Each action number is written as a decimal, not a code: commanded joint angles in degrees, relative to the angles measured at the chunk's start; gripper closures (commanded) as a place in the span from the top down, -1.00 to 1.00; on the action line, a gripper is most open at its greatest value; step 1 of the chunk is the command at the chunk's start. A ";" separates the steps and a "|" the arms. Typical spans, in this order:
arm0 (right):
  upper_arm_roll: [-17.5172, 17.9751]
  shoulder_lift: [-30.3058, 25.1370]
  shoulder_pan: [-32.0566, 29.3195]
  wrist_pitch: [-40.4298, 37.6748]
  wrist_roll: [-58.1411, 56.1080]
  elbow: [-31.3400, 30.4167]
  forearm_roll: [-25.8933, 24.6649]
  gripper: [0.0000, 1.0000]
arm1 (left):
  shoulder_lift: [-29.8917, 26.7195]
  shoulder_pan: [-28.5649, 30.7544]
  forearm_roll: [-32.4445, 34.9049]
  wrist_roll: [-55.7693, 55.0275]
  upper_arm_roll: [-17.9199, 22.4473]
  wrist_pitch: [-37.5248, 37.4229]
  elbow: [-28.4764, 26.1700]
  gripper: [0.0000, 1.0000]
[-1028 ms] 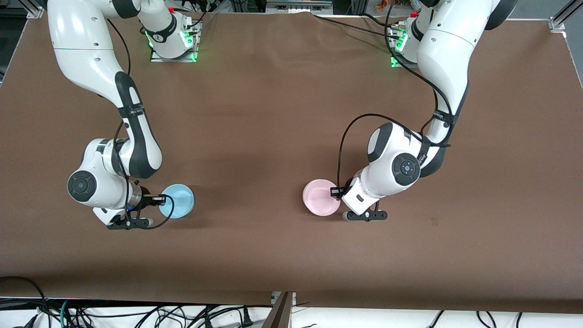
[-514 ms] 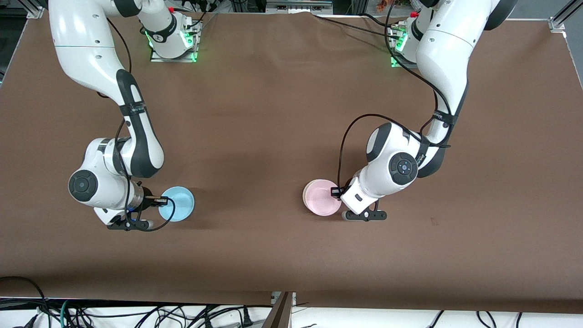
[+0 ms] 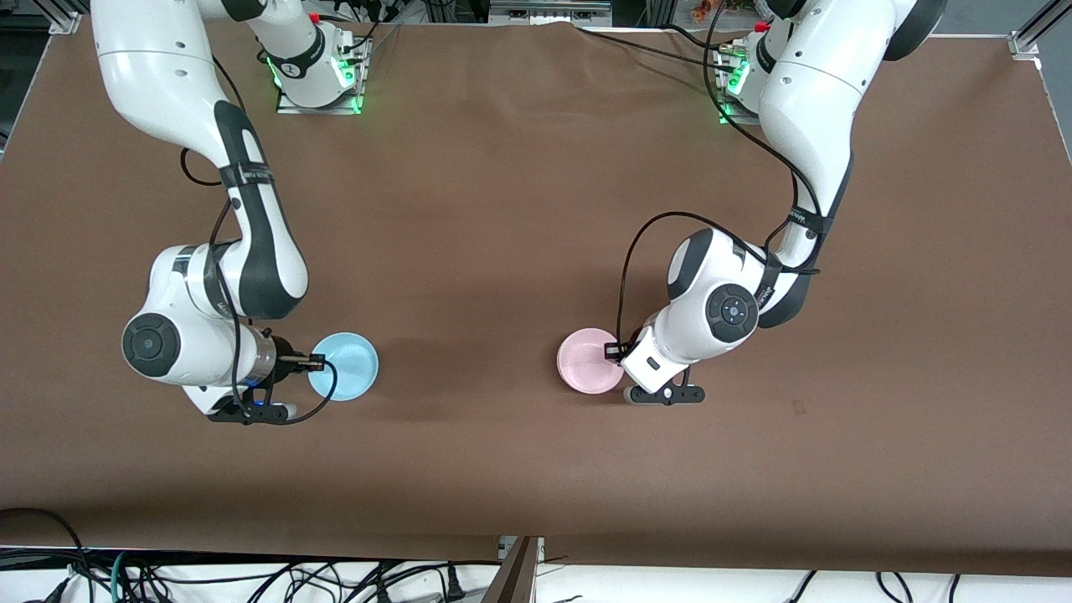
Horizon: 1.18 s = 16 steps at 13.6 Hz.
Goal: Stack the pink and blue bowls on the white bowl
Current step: 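Grip the blue bowl rim with the right gripper while the left gripper releases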
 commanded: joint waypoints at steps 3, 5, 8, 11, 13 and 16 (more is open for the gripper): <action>1.10 -0.10 0.38 -1.11 3.35 0.43 0.83 -1.00 | 0.37 -0.49 1.37 -1.37 0.11 -0.03 1.04 -0.60; 1.10 -0.10 0.47 -1.72 3.36 0.43 0.83 -1.00 | 0.11 -0.49 1.28 -1.55 0.11 -0.29 1.04 0.06; 1.98 -0.10 1.09 -1.91 6.50 0.52 1.88 -1.00 | -1.47 0.21 1.28 -2.43 0.11 -2.74 1.21 1.00; 2.33 -0.10 1.09 -1.91 7.05 0.52 1.89 -1.00 | -1.39 0.39 1.45 -2.17 0.37 -3.54 1.30 1.00; 2.59 -0.62 1.35 -1.91 9.05 0.52 1.97 -1.00 | -1.56 1.43 1.45 -1.03 0.81 -3.63 1.22 1.00; 5.83 -0.89 2.58 -1.91 17.91 1.47 1.80 -1.00 | -2.79 2.32 1.37 0.38 0.90 -5.03 1.13 1.00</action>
